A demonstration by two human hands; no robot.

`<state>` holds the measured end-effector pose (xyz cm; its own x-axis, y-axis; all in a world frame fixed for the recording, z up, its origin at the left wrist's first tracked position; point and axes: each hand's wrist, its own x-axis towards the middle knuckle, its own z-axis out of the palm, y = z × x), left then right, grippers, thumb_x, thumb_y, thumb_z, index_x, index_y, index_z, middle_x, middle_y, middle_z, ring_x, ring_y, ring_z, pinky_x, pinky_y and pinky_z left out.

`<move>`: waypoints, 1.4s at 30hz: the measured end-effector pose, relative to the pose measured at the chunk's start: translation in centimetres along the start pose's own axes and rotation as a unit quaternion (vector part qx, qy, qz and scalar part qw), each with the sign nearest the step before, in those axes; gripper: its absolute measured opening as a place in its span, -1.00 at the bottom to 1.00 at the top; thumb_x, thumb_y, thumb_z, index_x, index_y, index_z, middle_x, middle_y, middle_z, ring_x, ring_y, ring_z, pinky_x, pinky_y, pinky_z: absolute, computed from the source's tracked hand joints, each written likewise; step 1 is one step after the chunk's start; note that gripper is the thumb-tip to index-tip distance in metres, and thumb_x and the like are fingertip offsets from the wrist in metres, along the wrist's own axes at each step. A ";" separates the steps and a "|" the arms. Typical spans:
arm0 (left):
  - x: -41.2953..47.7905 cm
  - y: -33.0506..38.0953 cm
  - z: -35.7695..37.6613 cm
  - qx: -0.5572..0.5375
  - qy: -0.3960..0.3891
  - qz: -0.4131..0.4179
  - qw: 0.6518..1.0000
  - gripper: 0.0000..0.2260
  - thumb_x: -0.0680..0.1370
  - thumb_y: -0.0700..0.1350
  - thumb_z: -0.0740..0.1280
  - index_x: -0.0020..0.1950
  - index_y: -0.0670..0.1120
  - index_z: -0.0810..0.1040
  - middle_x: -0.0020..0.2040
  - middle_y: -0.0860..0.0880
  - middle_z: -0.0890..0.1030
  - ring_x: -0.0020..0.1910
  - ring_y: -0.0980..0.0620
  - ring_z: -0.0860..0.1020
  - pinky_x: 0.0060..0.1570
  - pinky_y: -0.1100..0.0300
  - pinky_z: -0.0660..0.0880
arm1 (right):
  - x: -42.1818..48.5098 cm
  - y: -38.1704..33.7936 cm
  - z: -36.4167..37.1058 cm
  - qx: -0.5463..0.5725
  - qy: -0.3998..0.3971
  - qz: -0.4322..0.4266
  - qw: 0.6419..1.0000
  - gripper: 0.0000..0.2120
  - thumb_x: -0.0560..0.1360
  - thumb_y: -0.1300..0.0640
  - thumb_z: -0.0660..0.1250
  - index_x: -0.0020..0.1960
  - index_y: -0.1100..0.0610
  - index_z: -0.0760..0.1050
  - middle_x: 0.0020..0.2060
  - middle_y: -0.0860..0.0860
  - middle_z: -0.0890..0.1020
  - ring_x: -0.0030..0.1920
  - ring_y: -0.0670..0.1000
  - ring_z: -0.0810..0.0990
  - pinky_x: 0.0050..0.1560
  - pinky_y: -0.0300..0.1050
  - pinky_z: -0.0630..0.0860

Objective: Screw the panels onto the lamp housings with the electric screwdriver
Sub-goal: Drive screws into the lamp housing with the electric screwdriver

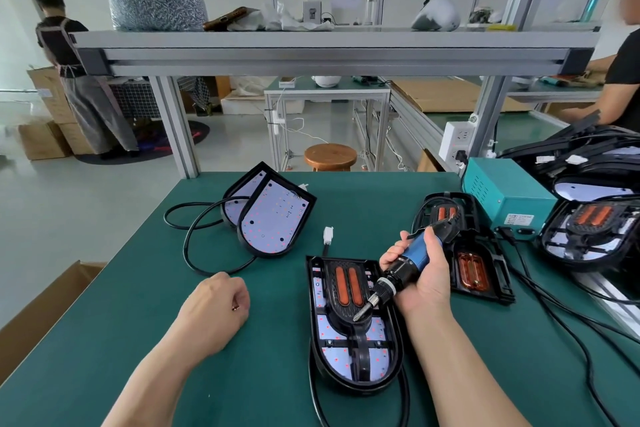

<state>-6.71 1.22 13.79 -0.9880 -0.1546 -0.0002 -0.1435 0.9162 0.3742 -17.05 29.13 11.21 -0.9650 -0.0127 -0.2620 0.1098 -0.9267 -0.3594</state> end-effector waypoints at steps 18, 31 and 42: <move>-1.2 9.0 4.8 -0.369 0.204 0.039 0.906 -0.75 0.50 -0.28 0.46 -0.21 0.09 0.62 -0.18 0.20 0.63 -0.13 0.15 0.57 -0.15 0.47 0.41 | -0.2 -0.1 0.4 0.025 0.006 0.009 1.000 -0.68 0.47 -0.02 0.46 0.03 0.19 0.46 -0.36 0.02 0.47 -0.45 -0.06 0.46 -0.45 -0.22 0.49; -2.7 11.2 5.0 -0.213 0.184 0.157 0.947 -0.67 0.31 -0.37 0.57 -0.31 0.05 0.59 -0.34 0.13 0.53 -0.05 0.28 0.41 0.05 0.25 0.30 | 0.1 -0.4 1.0 0.098 -0.002 0.010 0.995 -0.61 0.41 -0.07 0.49 0.03 0.17 0.47 -0.33 0.01 0.49 -0.41 -0.07 0.49 -0.41 -0.22 0.51; -3.3 12.7 4.3 -0.282 0.188 0.099 0.936 -0.67 0.29 -0.38 0.59 -0.34 0.05 0.63 -0.02 0.46 0.51 -0.08 0.39 0.41 -0.06 -0.06 0.44 | -0.2 -0.8 1.1 0.116 0.008 0.016 0.993 -0.63 0.50 -0.08 0.46 0.07 0.16 0.44 -0.31 0.02 0.49 -0.39 -0.06 0.48 -0.41 -0.21 0.51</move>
<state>-5.51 15.02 14.53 -0.8862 -0.2192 0.4081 0.1985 0.6163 0.7621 -17.24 29.46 12.50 -0.9576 -0.0402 -0.2854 0.0814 -0.9876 -0.1342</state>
